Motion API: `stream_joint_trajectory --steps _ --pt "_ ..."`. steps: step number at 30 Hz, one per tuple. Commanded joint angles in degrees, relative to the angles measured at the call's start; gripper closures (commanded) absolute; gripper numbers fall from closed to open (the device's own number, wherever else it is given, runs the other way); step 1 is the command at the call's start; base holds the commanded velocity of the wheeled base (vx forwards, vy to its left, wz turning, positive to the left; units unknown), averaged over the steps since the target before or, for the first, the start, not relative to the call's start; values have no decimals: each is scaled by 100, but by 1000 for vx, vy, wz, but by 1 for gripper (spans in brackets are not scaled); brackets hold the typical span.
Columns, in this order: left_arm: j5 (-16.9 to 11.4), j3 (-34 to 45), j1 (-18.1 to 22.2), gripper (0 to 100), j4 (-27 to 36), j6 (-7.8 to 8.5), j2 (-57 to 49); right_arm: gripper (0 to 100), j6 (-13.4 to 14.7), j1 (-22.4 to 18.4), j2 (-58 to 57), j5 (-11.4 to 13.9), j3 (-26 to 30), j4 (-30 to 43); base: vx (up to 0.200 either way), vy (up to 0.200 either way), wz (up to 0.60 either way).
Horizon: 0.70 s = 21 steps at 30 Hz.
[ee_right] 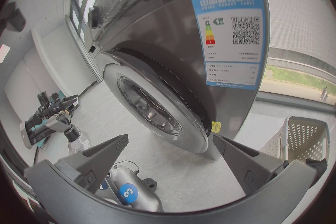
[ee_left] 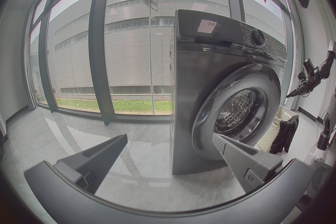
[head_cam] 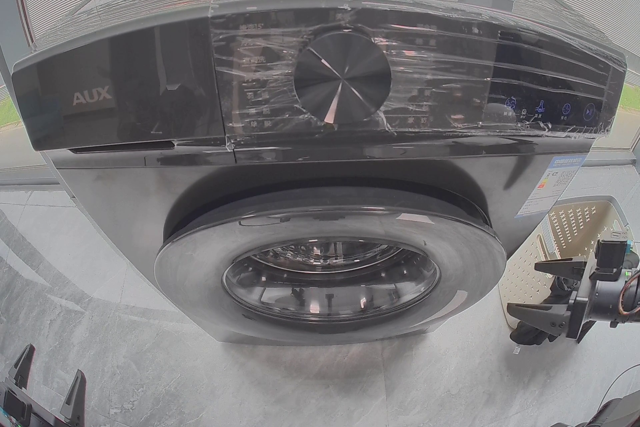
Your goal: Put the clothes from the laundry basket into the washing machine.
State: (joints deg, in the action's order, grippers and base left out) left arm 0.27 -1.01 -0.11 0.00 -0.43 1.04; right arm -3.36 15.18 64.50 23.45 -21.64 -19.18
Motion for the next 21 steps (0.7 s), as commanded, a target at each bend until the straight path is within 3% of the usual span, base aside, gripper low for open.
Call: stream_joint_trajectory --steps 1,8,17,21 --pt "0 92 2 0 0 -1 -95 0 240 319 581 -148 -156 -236 0 0 0" --pt "8 92 2 0 0 -1 -95 0 539 565 1205 -210 19 -1378 0 0 0" --pt "0 92 2 0 0 -1 -95 0 547 785 1399 -306 46 -1457 0 0 0" --pt "8 92 -7 0 0 -1 -95 0 495 794 1135 -324 301 -1440 0 0 0"
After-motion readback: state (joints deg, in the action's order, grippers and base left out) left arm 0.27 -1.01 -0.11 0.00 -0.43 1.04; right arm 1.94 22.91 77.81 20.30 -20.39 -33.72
